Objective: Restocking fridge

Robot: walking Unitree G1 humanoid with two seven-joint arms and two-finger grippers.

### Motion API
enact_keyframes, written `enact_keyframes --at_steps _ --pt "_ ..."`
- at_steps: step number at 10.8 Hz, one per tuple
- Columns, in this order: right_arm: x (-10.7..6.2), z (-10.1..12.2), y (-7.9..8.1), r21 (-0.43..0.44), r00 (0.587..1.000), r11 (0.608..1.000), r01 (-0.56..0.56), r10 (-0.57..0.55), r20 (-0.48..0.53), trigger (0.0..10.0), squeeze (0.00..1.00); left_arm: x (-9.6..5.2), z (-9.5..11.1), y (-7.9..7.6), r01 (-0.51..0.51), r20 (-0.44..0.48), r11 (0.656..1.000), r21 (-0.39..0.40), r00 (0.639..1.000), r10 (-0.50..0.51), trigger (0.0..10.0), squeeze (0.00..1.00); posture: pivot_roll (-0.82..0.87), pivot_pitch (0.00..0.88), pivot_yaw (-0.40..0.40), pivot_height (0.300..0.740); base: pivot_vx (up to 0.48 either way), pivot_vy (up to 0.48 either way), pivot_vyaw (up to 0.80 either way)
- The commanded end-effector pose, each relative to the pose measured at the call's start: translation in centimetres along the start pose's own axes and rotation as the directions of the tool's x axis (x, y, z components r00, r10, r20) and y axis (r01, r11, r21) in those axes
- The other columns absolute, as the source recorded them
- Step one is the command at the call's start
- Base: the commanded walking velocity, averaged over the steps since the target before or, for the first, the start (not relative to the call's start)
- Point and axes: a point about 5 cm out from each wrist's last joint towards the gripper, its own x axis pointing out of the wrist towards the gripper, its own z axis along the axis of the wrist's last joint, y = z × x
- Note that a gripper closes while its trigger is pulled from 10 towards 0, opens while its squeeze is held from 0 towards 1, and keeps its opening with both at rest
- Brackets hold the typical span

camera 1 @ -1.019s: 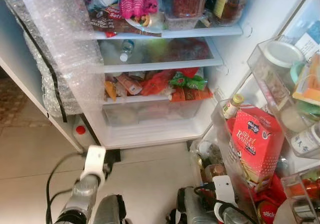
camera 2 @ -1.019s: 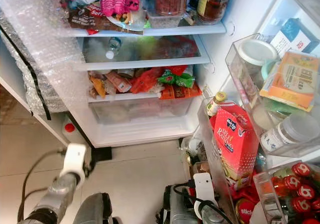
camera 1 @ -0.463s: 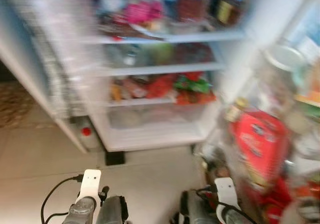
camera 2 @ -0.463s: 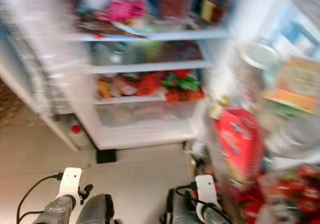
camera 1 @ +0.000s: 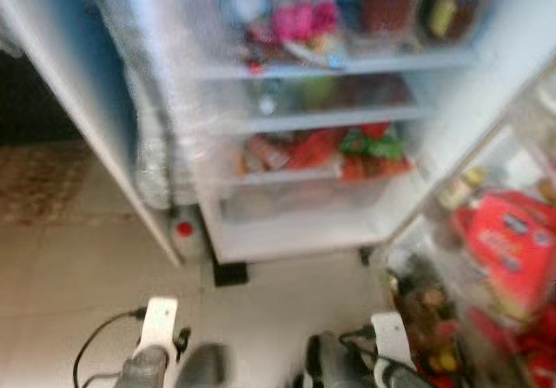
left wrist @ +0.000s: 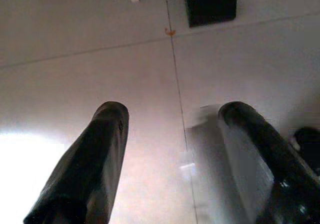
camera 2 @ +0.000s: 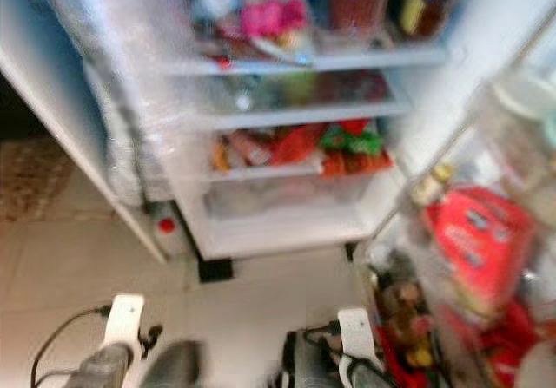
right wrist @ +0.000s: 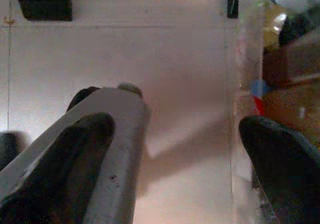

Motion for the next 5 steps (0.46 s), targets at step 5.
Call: enact_keyframes --at_steps 5 --pt "-0.8 -3.49 0.39 0.006 0.991 1.0 -0.005 0.006 -0.136 10.0 0.0 -0.49 -1.97 1.06 -0.032 -0.065 0.999 -0.001 0.997 0.032 10.0 0.0 -0.14 0.199 -0.046 0.629 0.0 0.417 0.0"
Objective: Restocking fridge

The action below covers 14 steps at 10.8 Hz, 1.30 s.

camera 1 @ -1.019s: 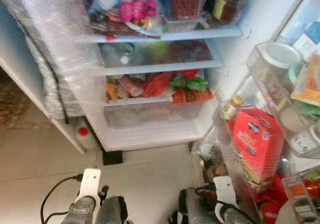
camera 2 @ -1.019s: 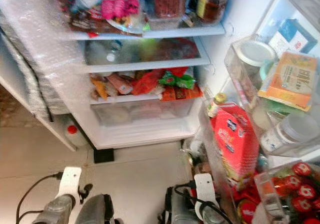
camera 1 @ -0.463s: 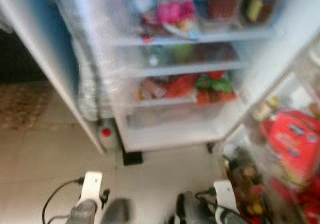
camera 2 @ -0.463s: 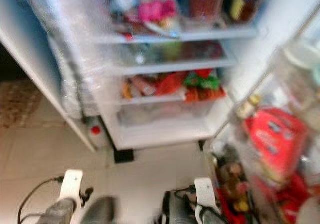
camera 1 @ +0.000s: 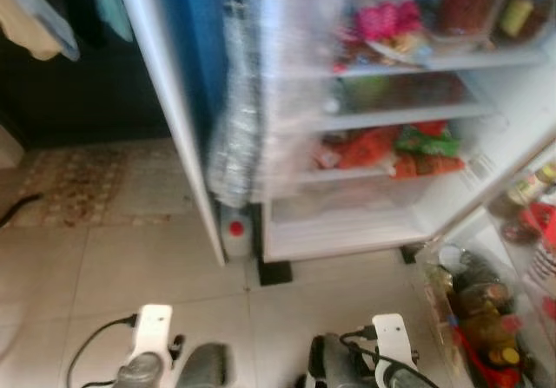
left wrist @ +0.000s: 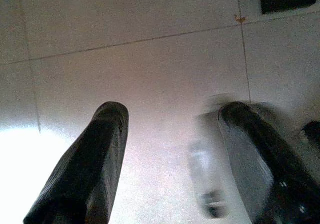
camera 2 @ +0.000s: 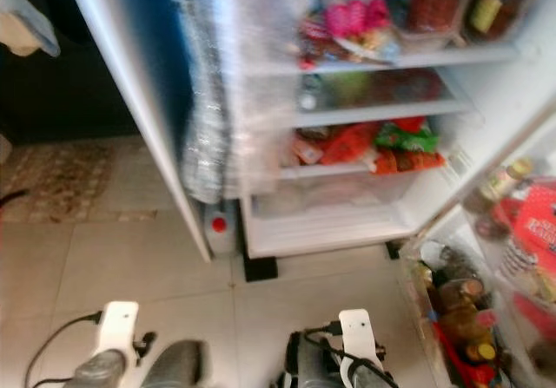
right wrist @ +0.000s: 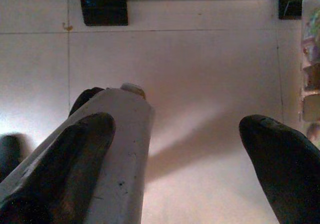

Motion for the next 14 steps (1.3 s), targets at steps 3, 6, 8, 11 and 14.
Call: enact_keyframes --at_steps 3,6,8,11,14 --pt "-0.8 -3.5 0.29 0.003 0.99 1.0 0.003 -0.003 -0.14 10.0 0.0 -0.36 -1.61 0.51 -0.014 -0.055 1.0 0.011 0.998 0.015 10.0 0.0 -0.14 0.203 -0.048 0.629 0.0 0.0 0.0" --pt "-0.8 -3.51 0.27 0.009 0.99 1.0 0.016 -0.015 -0.14 10.0 0.0 -0.37 -1.66 0.53 -0.015 -0.057 1.0 0.015 0.998 0.015 10.0 0.0 -0.14 0.207 -0.046 0.658 0.0 0.0 0.0" --pt "-0.8 -3.54 0.31 0.018 0.99 1.0 0.02 -0.017 -0.143 10.0 0.0 -0.38 -1.7 0.5 -0.012 -0.059 1.0 0.018 0.998 0.014 10.0 0.0 -0.14 0.208 -0.044 0.683 0.0 0.0 0.0" --pt "-0.81 -3.56 0.3 0.023 0.989 0.999 0.029 -0.026 -0.142 10.0 0.0 -0.41 -1.81 0.27 -0.007 -0.061 1.0 0.015 0.998 0.008 10.0 0.0 -0.14 0.203 -0.042 0.74 0.0 0.0 0.0" --pt "-0.82 -3.63 0.36 0.031 0.989 0.999 0.032 -0.028 -0.143 10.0 0.0 -0.38 -1.69 0.38 -0.013 -0.056 1.0 0.013 0.998 0.014 10.0 0.0 -0.14 0.178 -0.033 0.74 0.0 0.0 0.0"
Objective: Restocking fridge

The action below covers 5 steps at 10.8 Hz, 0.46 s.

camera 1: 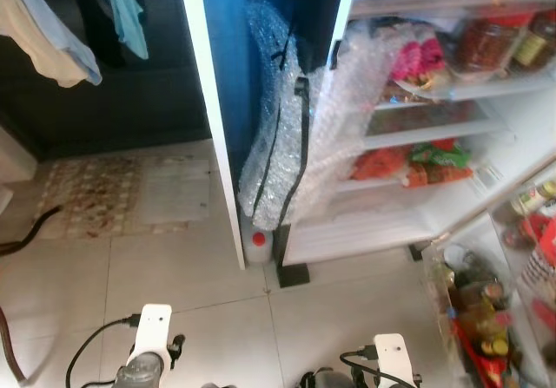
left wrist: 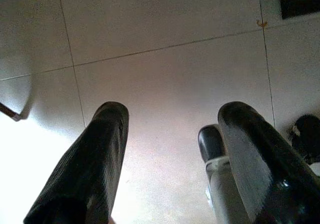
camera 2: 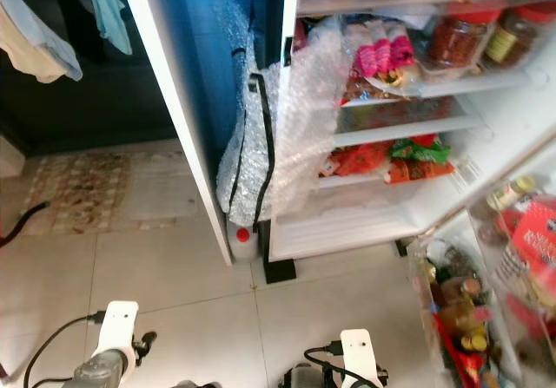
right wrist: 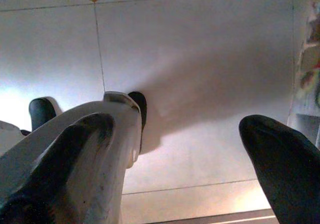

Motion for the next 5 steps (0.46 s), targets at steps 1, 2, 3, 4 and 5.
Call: enact_keyframes --at_steps 1,2,3,4,5 --pt "-0.29 -1.55 0.09 0.018 0.999 1.0 0.003 -0.002 -0.05 10.0 0.0 -0.36 -1.62 0.2 -0.005 -0.054 1.0 0.013 0.999 0.005 10.0 0.0 -0.14 0.172 -0.031 0.74 0.0 0.0 0.0" --pt "-0.31 -1.65 0.14 0.035 0.999 0.999 0.006 -0.004 -0.053 10.0 0.0 -0.37 -1.72 0.15 -0.002 -0.062 1.0 0.011 0.998 0.003 10.0 0.0 -0.14 0.16 -0.028 0.74 0.0 0.0 0.0" --pt "-0.32 -1.7 0.2 0.045 0.999 0.999 0.006 -0.003 -0.05 10.0 0.0 -0.4 -1.89 0.03 0.003 -0.071 1.0 0.009 0.997 -0.003 10.0 0.0 -0.14 0.151 -0.026 0.74 0.0 0.0 0.0" --pt "-0.34 -1.74 0.18 0.047 0.999 0.999 0.006 -0.003 -0.05 10.0 0.0 -0.43 -2.04 -0.07 0.003 -0.079 1.0 0.0 0.997 -0.003 10.0 0.0 -0.14 0.143 -0.027 0.74 0.0 0.274 0.0" --pt "-0.36 -1.82 0.09 0.04 0.999 0.999 0.011 -0.009 -0.052 10.0 0.0 -0.45 -2.09 -0.12 0.001 -0.076 1.0 -0.003 0.997 -0.001 10.0 0.0 -0.14 0.134 -0.026 0.74 0.0 0.277 0.0"
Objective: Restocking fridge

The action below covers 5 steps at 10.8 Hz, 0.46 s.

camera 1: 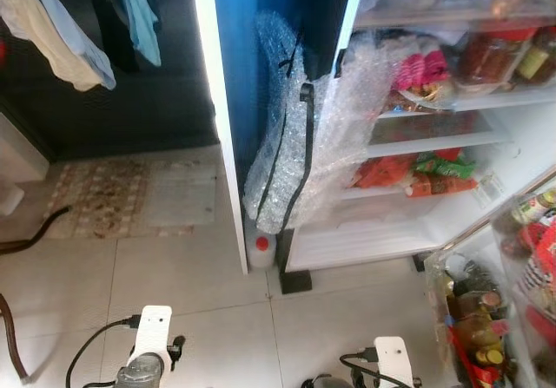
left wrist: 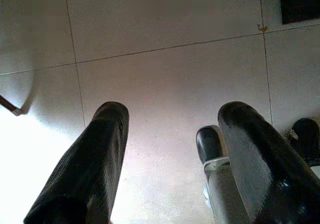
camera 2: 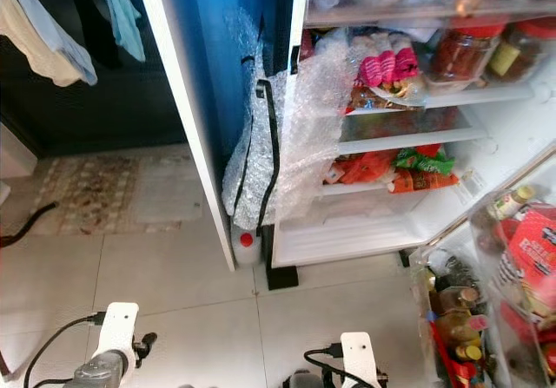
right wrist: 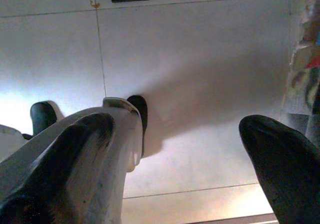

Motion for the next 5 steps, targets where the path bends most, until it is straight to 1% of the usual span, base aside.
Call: enact_keyframes --at_steps 1,5 --pt "-0.27 -1.41 -0.08 0.02 0.999 1.0 0.014 -0.013 -0.043 10.0 0.0 -0.35 -1.67 0.05 -0.003 -0.06 1.0 0.0 0.998 0.003 10.0 0.0 -0.13 0.127 -0.025 0.74 0.0 0.281 0.0" --pt "-0.34 -1.66 -0.09 0.036 0.999 0.999 0.031 -0.029 -0.044 10.0 0.0 -0.36 -1.65 0.09 0.004 -0.054 1.0 0.005 0.999 -0.004 10.0 0.0 -0.13 0.104 -0.017 0.74 0.0 0.342 0.0"
